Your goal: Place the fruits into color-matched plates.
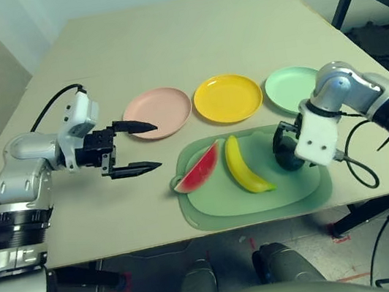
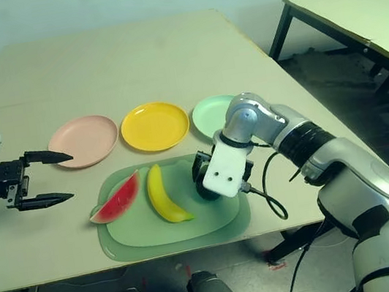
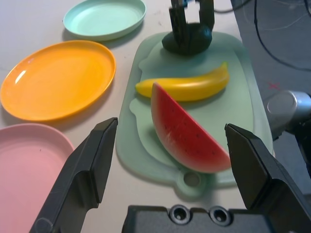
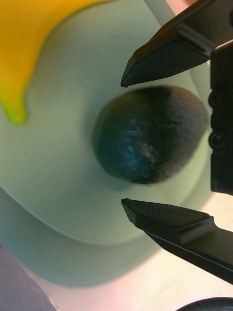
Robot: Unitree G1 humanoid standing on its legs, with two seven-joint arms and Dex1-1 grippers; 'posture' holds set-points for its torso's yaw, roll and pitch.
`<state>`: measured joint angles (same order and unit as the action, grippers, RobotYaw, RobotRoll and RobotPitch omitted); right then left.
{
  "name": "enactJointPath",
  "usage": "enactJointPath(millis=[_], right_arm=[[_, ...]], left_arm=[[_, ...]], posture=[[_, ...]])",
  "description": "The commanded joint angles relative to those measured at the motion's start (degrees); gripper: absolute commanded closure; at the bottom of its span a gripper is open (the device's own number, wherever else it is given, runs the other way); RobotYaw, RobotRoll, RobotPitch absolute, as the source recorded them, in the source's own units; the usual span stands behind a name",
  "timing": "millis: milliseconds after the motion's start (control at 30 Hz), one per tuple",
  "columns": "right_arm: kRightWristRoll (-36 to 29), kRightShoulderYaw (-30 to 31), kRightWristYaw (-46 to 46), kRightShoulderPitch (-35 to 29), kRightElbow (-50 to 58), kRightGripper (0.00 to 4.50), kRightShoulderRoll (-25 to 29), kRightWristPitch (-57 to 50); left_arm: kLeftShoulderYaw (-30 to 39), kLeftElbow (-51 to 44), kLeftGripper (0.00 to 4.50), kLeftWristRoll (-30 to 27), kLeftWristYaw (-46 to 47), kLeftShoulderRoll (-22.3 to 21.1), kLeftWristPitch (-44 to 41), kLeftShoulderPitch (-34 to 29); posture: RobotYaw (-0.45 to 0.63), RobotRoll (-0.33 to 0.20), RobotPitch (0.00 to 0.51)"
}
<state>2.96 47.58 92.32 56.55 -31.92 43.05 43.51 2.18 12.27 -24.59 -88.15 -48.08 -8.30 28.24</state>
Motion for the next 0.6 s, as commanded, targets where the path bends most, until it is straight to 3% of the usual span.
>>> enactJointPath(millis=[33, 133, 367, 467, 533, 600], right_arm=[[1.9, -2.0, 0.2, -0.6, -0.5, 0.48, -0.8, -0.4], [2.7, -2.5, 0.2, -0.2, -1.2, 1.42, -1.0, -0.5], [0.8, -2.4, 0.2, 1.2, -0.3, 1.42, 0.1, -2.1], [-0.4, -4.5, 0.2, 4.7, -1.8, 1.42, -1.0, -4.5], [1.4, -7.1, -0.4, 8.1, -6.1, 1.42, -2.7, -4.7], [7.8, -7.6, -5.8, 13.8, -16.4, 1.42, -4.2, -3.4]], left_arm=[[-0.7, -0.4, 0.00, 0.4, -0.1, 0.1, 0.0, 0.9], [-0.8, 0.6, 0.00, 0.8, -0.5, 0.0, 0.6, 1.3], [-1.4, 2.7, 0.00, 1.9, -1.6, -0.2, 2.5, 1.4], [-1.6, 3.5, 0.00, 2.4, -1.9, -0.3, 3.5, 1.1], [-1.1, 3.6, 0.00, 2.0, -1.4, 0.0, 3.1, 1.1], [-0.6, 3.5, 0.00, 1.9, -0.1, 0.3, 2.1, 1.0]], posture=[[-0.05, 0.000, 0.070], [-0.05, 0.000, 0.070], [-0.06, 0.000, 0.066], [-0.06, 0.000, 0.063], [-0.07, 0.000, 0.060], [-0.08, 0.000, 0.058]])
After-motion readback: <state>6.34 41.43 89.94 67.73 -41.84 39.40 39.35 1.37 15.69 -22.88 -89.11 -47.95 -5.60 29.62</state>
